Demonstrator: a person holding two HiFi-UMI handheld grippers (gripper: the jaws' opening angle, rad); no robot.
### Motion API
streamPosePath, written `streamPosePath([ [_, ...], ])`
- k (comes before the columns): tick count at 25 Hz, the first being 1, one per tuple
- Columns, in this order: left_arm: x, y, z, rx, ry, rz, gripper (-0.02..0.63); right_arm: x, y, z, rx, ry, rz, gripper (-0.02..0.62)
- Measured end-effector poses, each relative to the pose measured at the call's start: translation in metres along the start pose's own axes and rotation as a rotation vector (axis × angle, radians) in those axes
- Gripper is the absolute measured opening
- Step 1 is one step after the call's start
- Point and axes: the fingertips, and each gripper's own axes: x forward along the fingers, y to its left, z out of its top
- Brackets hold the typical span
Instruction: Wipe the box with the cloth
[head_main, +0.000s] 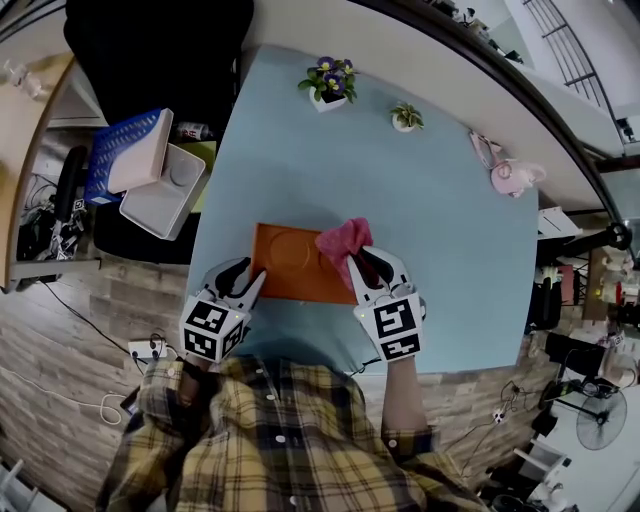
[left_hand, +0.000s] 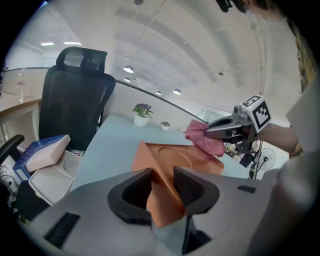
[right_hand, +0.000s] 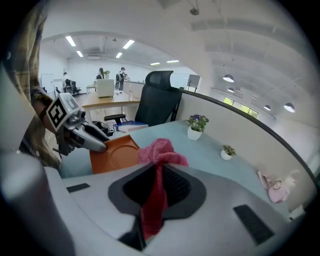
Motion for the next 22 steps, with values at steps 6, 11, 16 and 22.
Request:
streamPosePath([
  [6, 0.0, 0.0, 0.0, -0.002, -0.002, -0.002, 0.135, 0.022, 0.064, 0.034, -0.072, -0.06, 0.164, 0.049],
  [11, -0.001, 0.0, -0.001, -0.004, -0.003, -0.003, 0.135, 0.043, 0.102, 0.048, -0.097, -0.066, 0.262, 0.049],
  [16, -0.001, 0.001, 0.001, -0.009, -0.009, -0.006, 0.135, 0.066, 0.118, 0.052, -0.139, -0.062, 0.304, 0.049],
  [22, -0.001, 0.001, 0.002, -0.009, -0.013, -0.009, 0.135, 0.089, 0.121, 0.038, -0.165, -0.018, 0.33, 0.049],
])
